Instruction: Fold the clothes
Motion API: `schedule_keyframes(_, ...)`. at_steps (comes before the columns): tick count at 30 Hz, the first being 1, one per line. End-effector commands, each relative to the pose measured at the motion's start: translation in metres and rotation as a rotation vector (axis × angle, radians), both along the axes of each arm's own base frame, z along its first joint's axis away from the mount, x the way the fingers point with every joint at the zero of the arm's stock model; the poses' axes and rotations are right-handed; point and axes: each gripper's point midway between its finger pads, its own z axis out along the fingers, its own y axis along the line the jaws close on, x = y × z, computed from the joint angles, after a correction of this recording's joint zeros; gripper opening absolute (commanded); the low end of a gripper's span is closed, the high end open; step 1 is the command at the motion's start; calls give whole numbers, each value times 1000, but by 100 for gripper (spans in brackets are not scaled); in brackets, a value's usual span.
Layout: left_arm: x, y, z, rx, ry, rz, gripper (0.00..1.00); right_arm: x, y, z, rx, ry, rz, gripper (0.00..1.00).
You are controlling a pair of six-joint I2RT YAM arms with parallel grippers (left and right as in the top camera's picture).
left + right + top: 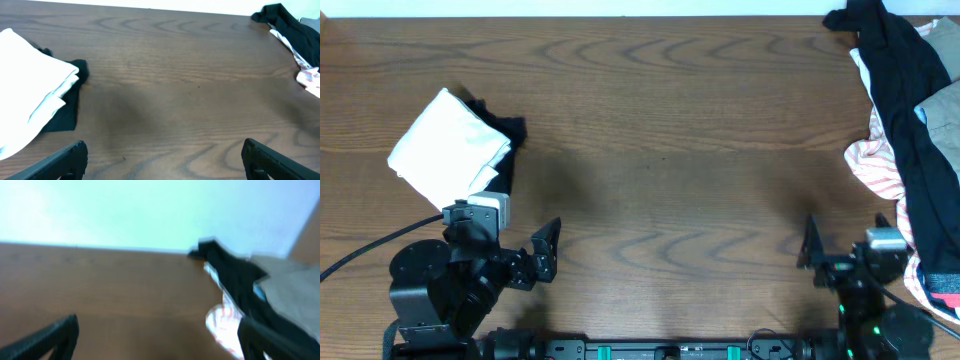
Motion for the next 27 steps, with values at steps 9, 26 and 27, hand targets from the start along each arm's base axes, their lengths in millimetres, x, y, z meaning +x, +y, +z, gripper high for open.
schedule_keyframes(9,0,0,-2,6,2,-6,98,39,-1,-48,-148,-147,-3,99)
schedule_keyframes(26,0,0,-2,6,2,-6,98,39,-1,-81,-148,-16,6,99)
schedule_keyframes(27,0,0,-2,6,2,-6,98,39,-1,-81,-148,-17,6,99)
